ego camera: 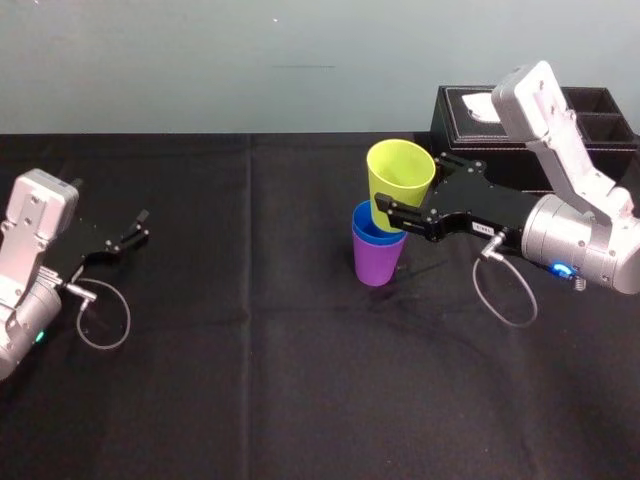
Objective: Stack the three plastic cups sequentially using one hand.
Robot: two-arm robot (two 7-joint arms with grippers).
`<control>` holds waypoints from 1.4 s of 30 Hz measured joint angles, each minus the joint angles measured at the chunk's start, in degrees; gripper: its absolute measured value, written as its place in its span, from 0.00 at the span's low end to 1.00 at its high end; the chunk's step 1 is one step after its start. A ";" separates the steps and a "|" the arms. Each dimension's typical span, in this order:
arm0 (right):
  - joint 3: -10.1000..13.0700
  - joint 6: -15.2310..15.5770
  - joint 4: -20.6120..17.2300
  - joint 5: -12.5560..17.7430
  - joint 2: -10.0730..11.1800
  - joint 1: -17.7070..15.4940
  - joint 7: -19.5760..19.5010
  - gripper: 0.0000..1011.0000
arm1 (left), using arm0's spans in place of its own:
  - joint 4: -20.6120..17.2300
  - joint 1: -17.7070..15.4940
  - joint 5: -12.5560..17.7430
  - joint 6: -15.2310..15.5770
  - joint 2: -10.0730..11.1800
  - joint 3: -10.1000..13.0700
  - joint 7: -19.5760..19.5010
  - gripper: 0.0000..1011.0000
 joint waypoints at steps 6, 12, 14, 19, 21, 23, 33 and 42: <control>-1.00 -0.29 3.19 -0.83 -1.25 1.84 0.56 0.73 | 0.00 0.00 0.00 0.00 0.00 0.00 0.00 1.00; -1.68 -0.56 5.27 -1.32 -2.03 3.09 1.12 0.73 | 0.00 0.00 0.00 0.00 0.00 0.00 0.00 1.00; -1.92 -0.69 6.04 -1.52 -2.30 3.51 1.40 0.73 | 0.00 0.00 0.00 0.00 0.00 0.00 0.00 1.00; -2.26 -1.00 7.16 -1.65 -2.74 3.97 1.91 0.73 | 0.00 0.00 0.00 0.00 0.00 0.00 0.00 1.00; -2.35 -1.09 7.36 -1.70 -2.81 4.07 2.00 0.73 | 0.00 0.00 0.00 0.00 0.00 0.00 0.00 1.00; -2.51 -1.14 7.60 -1.77 -2.91 4.19 2.16 0.73 | 0.00 0.00 0.00 0.00 0.00 0.00 0.00 1.00; -2.90 -1.30 8.15 -1.98 -3.10 4.21 2.41 0.73 | 0.00 0.00 0.00 0.00 0.00 0.00 0.00 1.00; -3.09 -1.36 8.81 -2.14 -3.22 4.18 2.65 0.73 | 0.00 0.00 0.00 0.00 0.00 0.00 0.00 1.00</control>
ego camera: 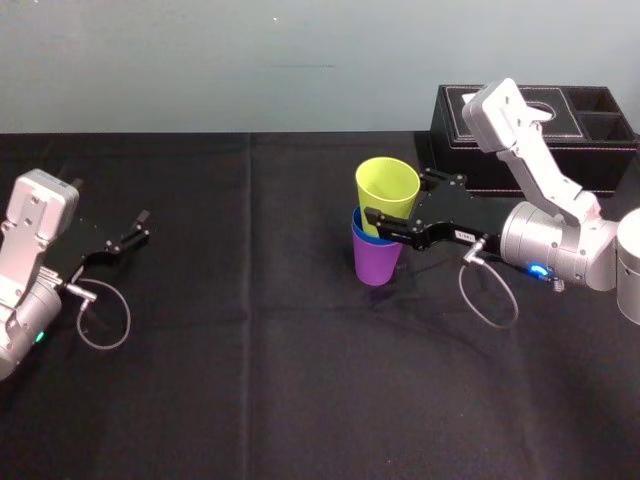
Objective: Stack the three plastic cups sequentially using one hand.
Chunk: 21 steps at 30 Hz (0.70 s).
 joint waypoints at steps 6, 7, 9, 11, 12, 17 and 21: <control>0.00 0.00 0.06 -0.01 -0.01 0.02 0.02 0.73 | 0.00 0.00 0.00 0.00 0.00 0.00 0.00 1.00; 0.00 0.00 0.05 0.00 -0.01 0.02 0.02 0.73 | 0.00 0.00 0.00 0.00 0.00 0.00 0.00 1.00; 0.00 0.01 0.03 0.00 -0.01 0.01 0.02 0.73 | 0.00 0.00 0.00 0.00 0.00 0.00 0.00 1.00; 0.00 0.02 0.01 0.00 0.00 0.02 0.02 0.73 | 0.00 0.00 0.00 -0.01 0.00 0.00 0.00 1.00; 0.01 0.02 0.00 -0.01 0.00 0.01 0.02 0.73 | 0.00 0.00 0.00 0.00 0.00 0.00 0.00 1.00; 0.02 0.04 -0.04 0.00 0.02 0.00 0.01 0.73 | 0.00 0.00 0.00 0.00 0.00 0.00 0.00 1.00; 0.04 0.04 -0.07 0.02 0.04 -0.02 0.00 0.78 | 0.00 0.00 0.00 0.00 0.00 0.00 0.00 1.00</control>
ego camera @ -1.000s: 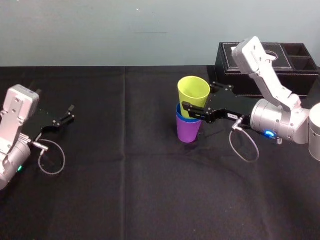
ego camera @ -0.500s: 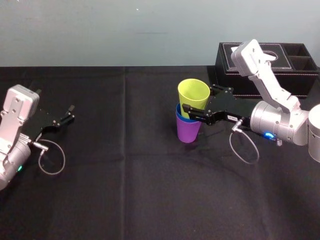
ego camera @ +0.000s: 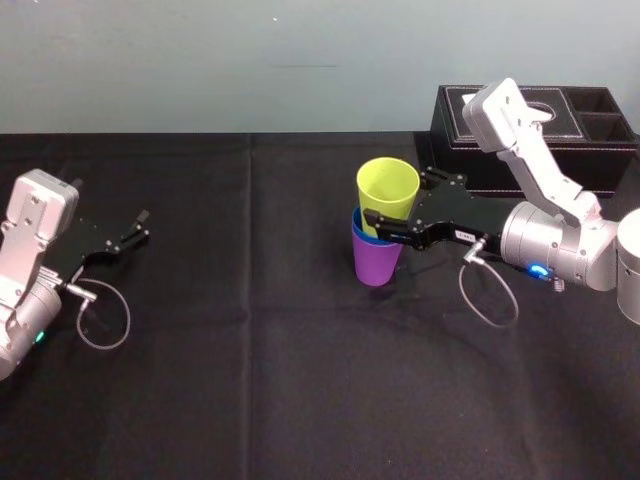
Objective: Stack the three plastic cups sequentially using one hand.
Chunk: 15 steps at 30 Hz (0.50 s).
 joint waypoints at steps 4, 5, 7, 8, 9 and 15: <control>0.02 0.00 -0.03 0.01 0.01 -0.02 -0.01 0.90 | 0.00 0.00 0.00 0.00 0.00 0.00 0.00 1.00; 0.02 0.00 -0.03 0.02 0.01 -0.03 -0.01 0.92 | 0.00 0.00 0.00 0.00 0.00 0.00 0.00 1.00; 0.02 0.00 -0.04 0.02 0.01 -0.03 -0.01 0.96 | 0.00 0.00 0.00 0.00 0.00 0.00 0.00 1.00; 0.03 0.00 -0.05 0.02 0.01 -0.03 -0.01 0.99 | 0.00 0.00 0.00 0.00 0.00 0.00 0.00 1.00; 0.03 0.00 -0.05 0.02 0.01 -0.03 -0.01 0.99 | 0.00 0.00 0.00 0.00 0.00 0.00 0.00 1.00; 0.03 0.00 -0.06 0.02 0.01 -0.03 -0.03 0.99 | 0.00 0.00 0.00 0.00 0.00 0.00 0.00 1.00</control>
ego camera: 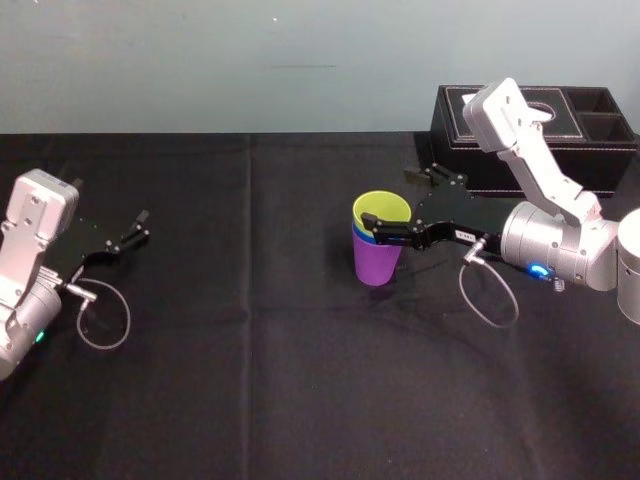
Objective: Stack the three plastic cups sequentially using one hand.
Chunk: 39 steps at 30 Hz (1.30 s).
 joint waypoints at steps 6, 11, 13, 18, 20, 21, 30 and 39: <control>0.00 0.00 0.00 0.00 0.00 0.00 -0.03 0.99 | 0.00 0.00 0.00 0.00 0.00 0.00 0.00 1.00; 0.14 0.00 -0.27 -0.02 0.06 -0.20 -0.29 0.99 | 0.00 0.00 0.00 0.00 0.00 0.00 0.00 1.00; 0.65 0.00 -0.93 -0.05 0.20 -0.68 -0.88 0.99 | 0.00 0.00 0.00 0.00 0.00 0.00 0.00 1.00; 1.90 0.17 -2.31 -0.09 0.71 -1.77 -2.10 0.99 | 0.00 0.00 0.00 0.00 0.00 0.00 0.00 1.00; 2.73 0.30 -3.04 -0.06 1.04 -2.35 -2.61 0.99 | 0.00 0.00 0.00 0.00 0.00 0.00 0.00 1.00; 2.98 0.33 -3.20 -0.04 1.14 -2.52 -2.77 0.99 | 0.00 0.00 0.00 0.00 0.00 0.00 0.00 1.00; 7.06 0.25 -3.88 0.50 2.40 -5.51 -4.96 0.99 | 0.00 0.00 0.00 0.00 0.00 0.00 0.00 1.00; 10.67 -1.76 -1.81 -0.13 2.31 -8.34 -7.55 0.99 | 0.00 0.00 0.00 0.00 0.00 0.00 0.00 1.00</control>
